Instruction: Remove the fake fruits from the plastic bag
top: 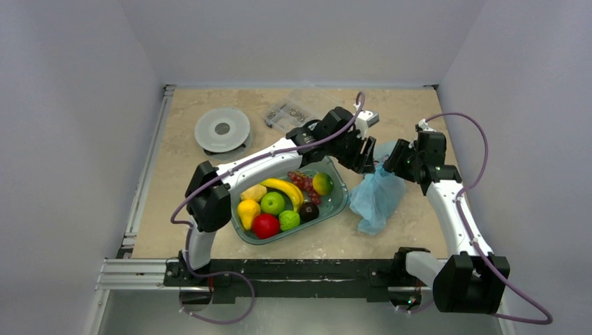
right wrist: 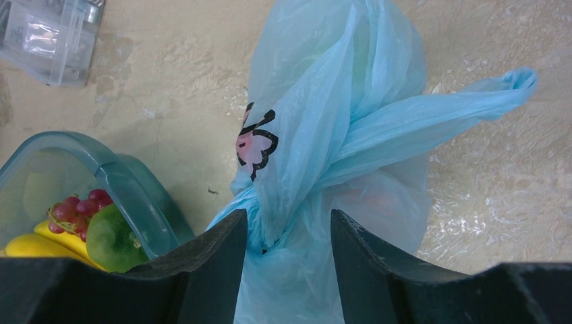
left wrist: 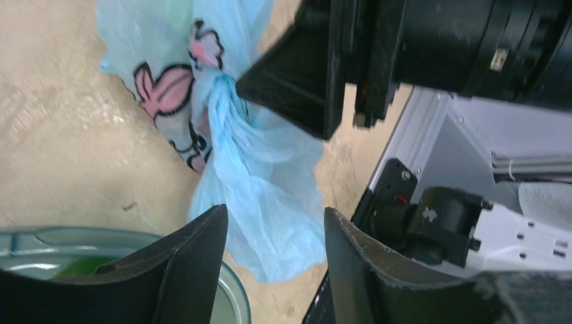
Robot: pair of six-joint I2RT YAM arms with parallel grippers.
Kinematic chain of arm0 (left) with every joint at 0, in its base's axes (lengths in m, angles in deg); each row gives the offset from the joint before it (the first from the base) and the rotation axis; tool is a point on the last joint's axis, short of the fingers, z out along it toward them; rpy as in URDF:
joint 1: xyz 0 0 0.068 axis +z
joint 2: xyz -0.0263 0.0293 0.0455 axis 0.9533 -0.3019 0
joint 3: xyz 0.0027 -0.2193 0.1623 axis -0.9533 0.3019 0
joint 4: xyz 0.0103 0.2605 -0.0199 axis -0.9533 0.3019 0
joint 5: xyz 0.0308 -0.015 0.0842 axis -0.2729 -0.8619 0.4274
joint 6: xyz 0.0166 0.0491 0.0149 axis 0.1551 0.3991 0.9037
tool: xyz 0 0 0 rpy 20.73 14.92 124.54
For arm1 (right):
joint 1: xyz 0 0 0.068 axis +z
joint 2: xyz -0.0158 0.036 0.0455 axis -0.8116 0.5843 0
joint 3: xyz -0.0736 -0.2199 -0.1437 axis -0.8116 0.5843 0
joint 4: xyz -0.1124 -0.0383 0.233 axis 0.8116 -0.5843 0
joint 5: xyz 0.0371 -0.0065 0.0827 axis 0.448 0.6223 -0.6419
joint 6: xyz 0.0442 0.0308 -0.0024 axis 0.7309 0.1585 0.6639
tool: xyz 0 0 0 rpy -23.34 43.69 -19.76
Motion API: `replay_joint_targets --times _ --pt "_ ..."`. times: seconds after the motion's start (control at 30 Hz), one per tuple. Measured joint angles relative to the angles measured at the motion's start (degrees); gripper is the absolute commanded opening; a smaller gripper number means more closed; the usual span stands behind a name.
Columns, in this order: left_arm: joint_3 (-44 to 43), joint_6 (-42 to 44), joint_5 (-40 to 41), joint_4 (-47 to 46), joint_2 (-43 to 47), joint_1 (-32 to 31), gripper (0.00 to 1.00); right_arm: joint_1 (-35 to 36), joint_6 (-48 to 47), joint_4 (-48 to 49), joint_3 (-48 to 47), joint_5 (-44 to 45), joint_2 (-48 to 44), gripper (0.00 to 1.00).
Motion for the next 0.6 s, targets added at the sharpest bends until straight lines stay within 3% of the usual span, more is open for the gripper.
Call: replay_joint_targets --times 0.43,0.6 --pt "-9.03 -2.03 5.03 1.84 -13.29 -0.31 0.50 0.00 -0.59 1.86 0.63 -0.20 0.92 0.43" --pt "-12.22 -3.06 4.98 2.03 -16.44 -0.31 0.41 0.00 -0.63 2.05 0.63 0.13 0.92 0.39"
